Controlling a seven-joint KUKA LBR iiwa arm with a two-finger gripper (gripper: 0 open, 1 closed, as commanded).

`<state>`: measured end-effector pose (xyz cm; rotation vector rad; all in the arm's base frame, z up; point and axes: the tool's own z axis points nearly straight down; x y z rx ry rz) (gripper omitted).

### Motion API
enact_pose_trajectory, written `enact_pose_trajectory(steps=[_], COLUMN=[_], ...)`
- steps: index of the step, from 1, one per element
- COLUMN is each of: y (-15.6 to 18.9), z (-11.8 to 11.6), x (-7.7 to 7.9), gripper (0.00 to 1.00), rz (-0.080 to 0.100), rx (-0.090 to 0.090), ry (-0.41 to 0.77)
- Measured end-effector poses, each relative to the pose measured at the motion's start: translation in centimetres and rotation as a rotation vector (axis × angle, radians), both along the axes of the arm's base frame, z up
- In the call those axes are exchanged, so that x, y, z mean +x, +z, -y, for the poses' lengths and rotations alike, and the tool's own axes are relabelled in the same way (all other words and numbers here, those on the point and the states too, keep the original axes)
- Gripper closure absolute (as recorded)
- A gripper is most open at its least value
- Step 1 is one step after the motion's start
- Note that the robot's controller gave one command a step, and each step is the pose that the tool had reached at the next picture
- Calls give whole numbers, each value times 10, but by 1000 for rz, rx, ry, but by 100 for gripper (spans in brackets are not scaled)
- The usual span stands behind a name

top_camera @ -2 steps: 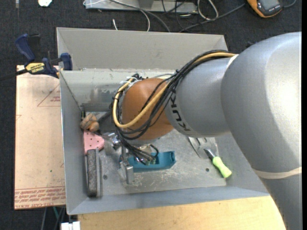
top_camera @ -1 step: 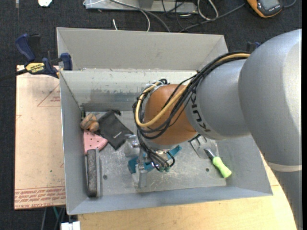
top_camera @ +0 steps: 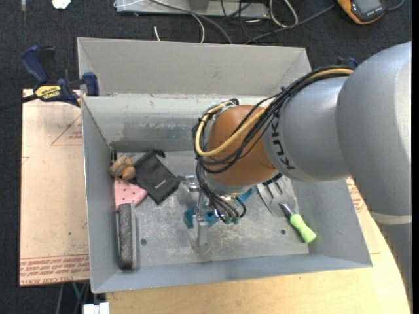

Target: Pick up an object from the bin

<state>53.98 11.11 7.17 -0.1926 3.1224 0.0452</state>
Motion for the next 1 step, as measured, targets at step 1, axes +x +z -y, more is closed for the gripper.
enact_pose_trajectory(steps=[1], y=[1], z=[21], x=[-7], gripper=[0], rz=[8], rx=[3], ry=[-38])
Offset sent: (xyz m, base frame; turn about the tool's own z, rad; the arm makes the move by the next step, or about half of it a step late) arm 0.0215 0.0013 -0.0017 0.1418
